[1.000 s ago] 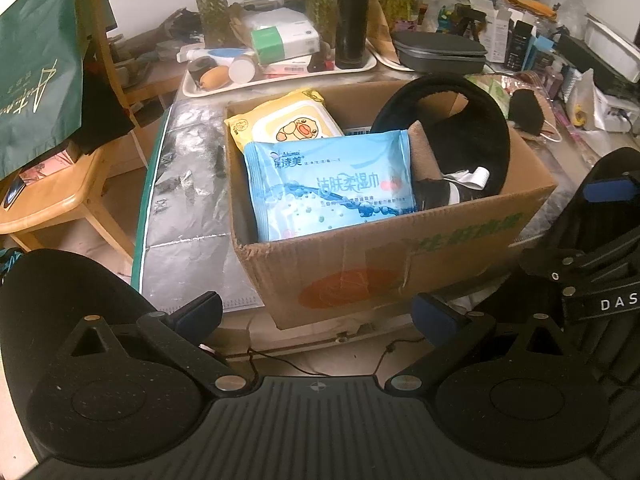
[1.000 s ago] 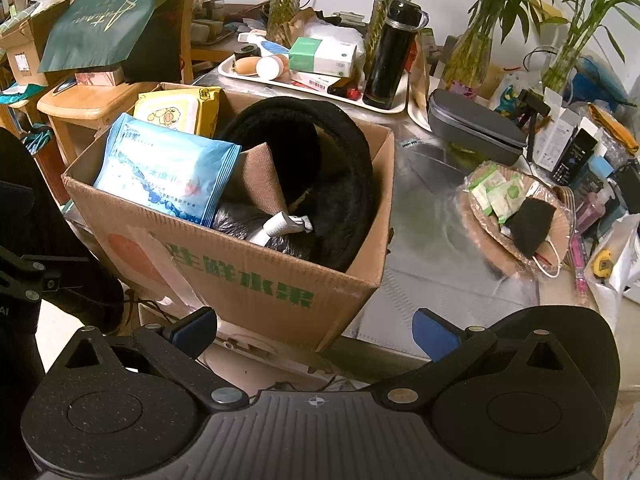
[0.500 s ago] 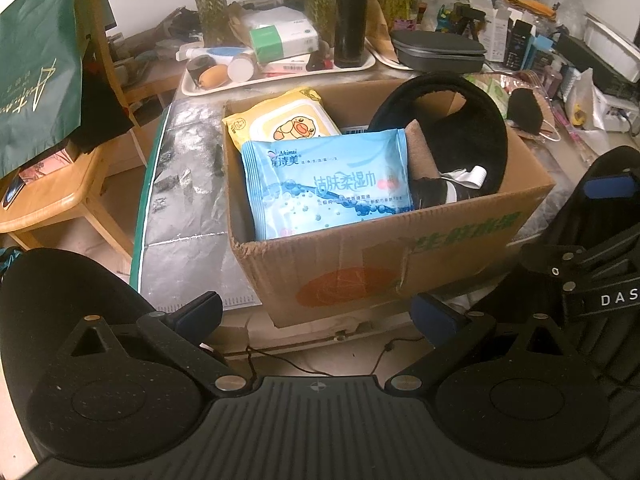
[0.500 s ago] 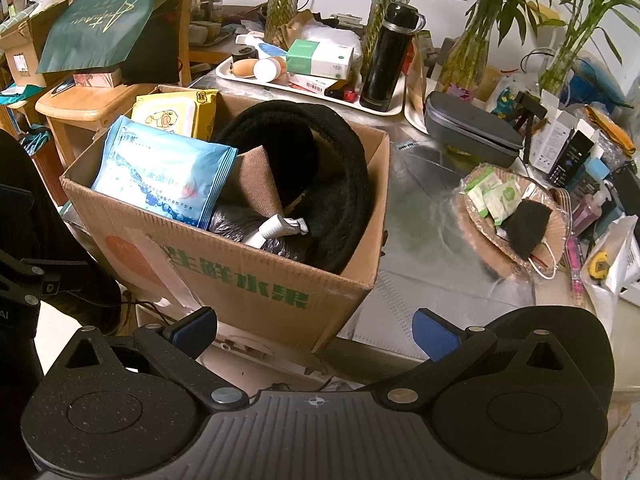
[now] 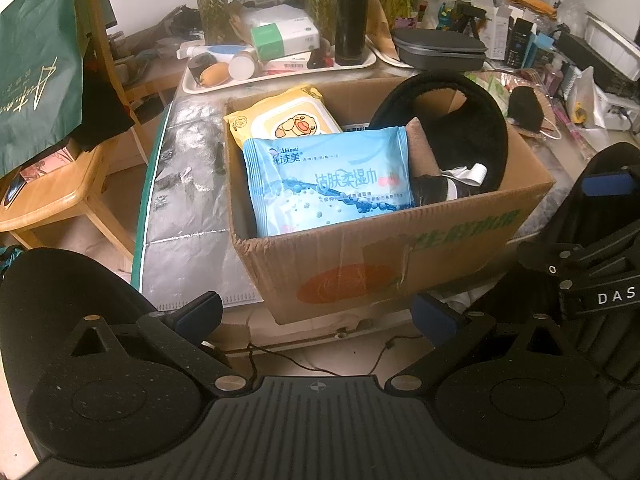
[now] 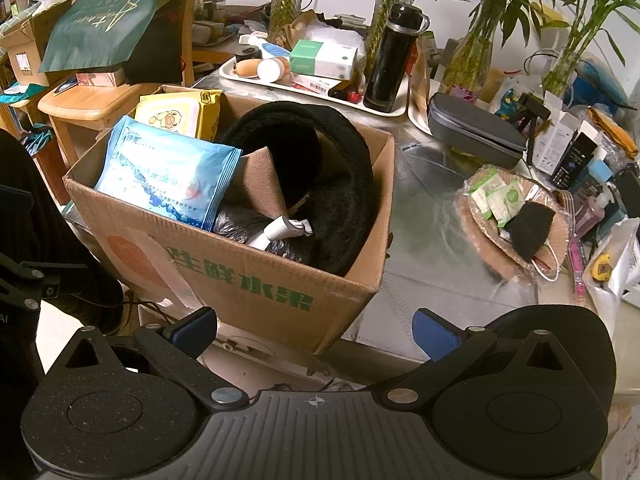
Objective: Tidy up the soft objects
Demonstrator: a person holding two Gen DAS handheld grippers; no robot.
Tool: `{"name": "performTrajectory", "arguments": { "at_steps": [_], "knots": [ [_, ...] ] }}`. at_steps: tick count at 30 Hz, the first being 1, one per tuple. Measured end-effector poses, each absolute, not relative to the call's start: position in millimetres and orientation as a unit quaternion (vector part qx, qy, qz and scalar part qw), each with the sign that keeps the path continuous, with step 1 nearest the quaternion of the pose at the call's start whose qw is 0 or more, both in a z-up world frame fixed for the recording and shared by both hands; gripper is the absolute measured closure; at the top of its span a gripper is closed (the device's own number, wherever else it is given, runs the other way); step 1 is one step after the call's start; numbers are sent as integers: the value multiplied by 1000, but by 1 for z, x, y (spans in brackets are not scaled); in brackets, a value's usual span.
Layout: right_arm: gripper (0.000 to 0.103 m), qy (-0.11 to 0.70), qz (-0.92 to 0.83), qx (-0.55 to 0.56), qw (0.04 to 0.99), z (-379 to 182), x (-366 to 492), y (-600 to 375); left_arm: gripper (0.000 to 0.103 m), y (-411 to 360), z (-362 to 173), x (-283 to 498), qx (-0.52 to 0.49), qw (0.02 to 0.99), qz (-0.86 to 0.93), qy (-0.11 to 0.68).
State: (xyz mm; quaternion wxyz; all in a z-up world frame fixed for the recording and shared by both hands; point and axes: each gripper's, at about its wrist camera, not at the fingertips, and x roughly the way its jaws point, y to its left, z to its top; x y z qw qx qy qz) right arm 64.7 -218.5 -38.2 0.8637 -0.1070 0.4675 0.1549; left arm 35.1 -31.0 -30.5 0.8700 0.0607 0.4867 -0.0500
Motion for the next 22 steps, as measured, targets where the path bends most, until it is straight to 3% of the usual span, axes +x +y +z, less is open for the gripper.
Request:
{"name": "performTrajectory", "arguments": {
  "at_steps": [22],
  "knots": [
    [0, 469, 153, -101, 864, -39, 66, -222, 0, -27, -32, 34, 48, 871, -51, 487]
  ]
}}
